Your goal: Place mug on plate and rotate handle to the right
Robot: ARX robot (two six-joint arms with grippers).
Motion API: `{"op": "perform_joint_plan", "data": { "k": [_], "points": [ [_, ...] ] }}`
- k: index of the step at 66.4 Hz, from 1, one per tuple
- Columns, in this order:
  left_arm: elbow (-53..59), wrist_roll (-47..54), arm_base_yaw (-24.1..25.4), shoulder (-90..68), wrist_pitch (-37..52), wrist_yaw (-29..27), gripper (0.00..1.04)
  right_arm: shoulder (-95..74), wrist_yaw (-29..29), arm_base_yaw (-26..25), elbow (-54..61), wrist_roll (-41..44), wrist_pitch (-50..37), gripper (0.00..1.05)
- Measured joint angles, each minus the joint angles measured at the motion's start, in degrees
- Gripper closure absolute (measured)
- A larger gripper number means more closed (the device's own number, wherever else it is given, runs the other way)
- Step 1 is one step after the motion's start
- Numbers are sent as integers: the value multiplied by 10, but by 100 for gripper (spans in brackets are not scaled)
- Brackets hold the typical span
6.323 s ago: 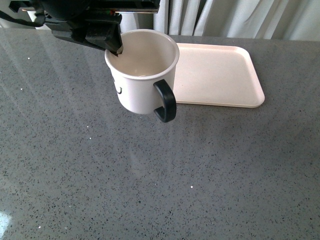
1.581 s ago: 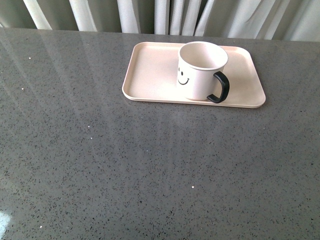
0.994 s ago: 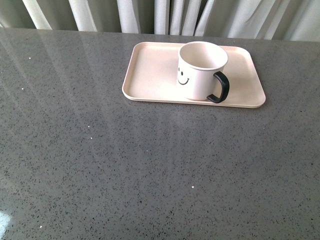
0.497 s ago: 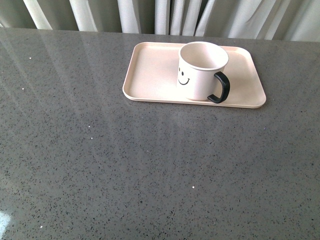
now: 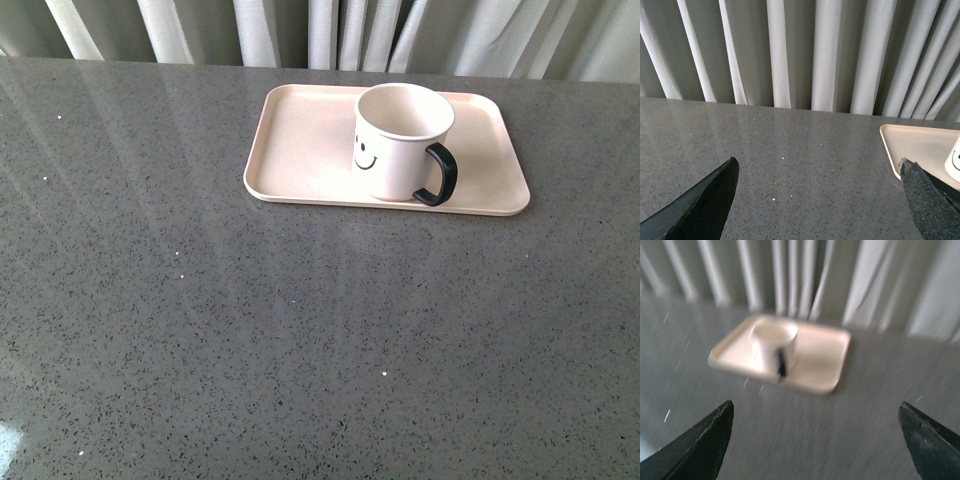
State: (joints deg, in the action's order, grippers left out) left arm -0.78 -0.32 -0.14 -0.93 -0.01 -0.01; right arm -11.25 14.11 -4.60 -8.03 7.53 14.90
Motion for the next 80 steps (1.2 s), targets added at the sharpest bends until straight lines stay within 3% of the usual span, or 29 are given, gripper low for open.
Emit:
{"op": "perform_joint_plan", "data": {
  "k": [4,7,20,33,55,80],
  "points": [
    [0,0,0,0,0,0,9,-154,73,-24,-65,65,22,9],
    [0,0,0,0,0,0,9,-231,82,-29,-99,93,-12,9],
    [0,0,0,0,0,0,9,-549,42,-13,-261,131,-189,9],
    [0,0,0,0,0,0,9,-823,-1,37,-441,83,-200,9],
    [0,0,0,0,0,0,9,-973,-27,91,-642,-75,-108,9],
    [0,0,0,0,0,0,9,-1034,-40,96,-671,-178,-69,9]
  ]
}}
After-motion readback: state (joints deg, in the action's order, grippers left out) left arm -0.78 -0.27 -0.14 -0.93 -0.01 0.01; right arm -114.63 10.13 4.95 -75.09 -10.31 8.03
